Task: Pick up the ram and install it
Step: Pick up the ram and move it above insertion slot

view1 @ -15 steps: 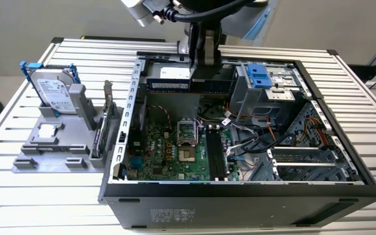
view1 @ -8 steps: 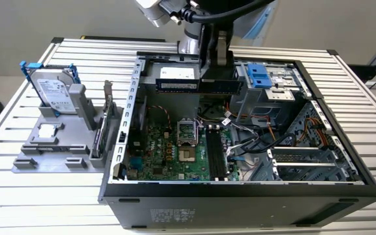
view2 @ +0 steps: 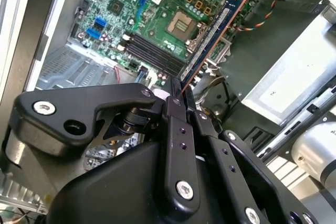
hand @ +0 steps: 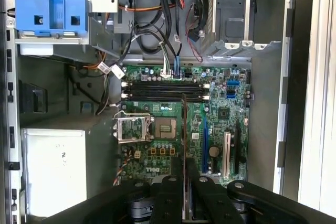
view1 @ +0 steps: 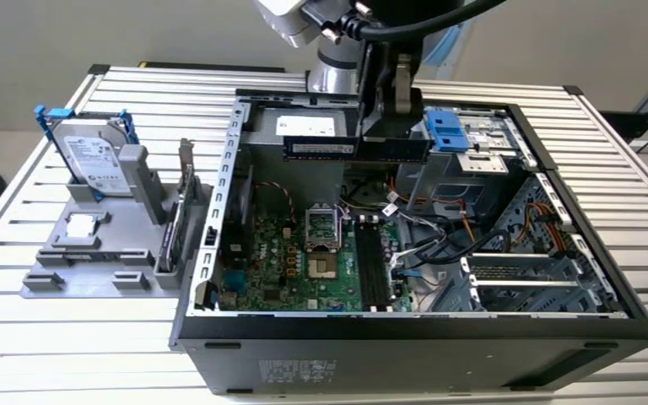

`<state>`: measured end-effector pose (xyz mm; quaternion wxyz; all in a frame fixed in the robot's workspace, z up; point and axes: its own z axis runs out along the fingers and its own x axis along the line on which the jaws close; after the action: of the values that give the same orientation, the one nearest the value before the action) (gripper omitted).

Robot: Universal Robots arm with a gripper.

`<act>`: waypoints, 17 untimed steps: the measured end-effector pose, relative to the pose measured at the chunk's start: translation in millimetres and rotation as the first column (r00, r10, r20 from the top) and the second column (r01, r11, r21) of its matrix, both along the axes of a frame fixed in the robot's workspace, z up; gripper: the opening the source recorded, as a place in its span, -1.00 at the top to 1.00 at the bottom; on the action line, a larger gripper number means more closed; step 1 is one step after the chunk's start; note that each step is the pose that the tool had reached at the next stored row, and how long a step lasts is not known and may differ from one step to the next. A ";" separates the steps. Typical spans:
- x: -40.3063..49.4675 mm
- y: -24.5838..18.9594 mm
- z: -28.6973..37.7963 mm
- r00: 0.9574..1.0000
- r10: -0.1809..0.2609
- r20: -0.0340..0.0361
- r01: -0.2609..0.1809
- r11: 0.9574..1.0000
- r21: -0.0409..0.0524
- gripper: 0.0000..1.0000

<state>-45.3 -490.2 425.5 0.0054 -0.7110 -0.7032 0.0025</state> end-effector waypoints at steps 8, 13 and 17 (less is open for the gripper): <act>12.4 0.0 0.0 1.000 0.000 0.000 0.000 1.000 0.000 1.00; 19.6 0.0 0.0 1.000 0.000 0.000 0.000 1.000 0.000 1.00; 25.9 0.0 0.0 1.000 0.000 0.000 0.000 1.000 0.000 1.00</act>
<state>-19.4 -490.2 425.5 0.0054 -0.7110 -0.7032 0.0025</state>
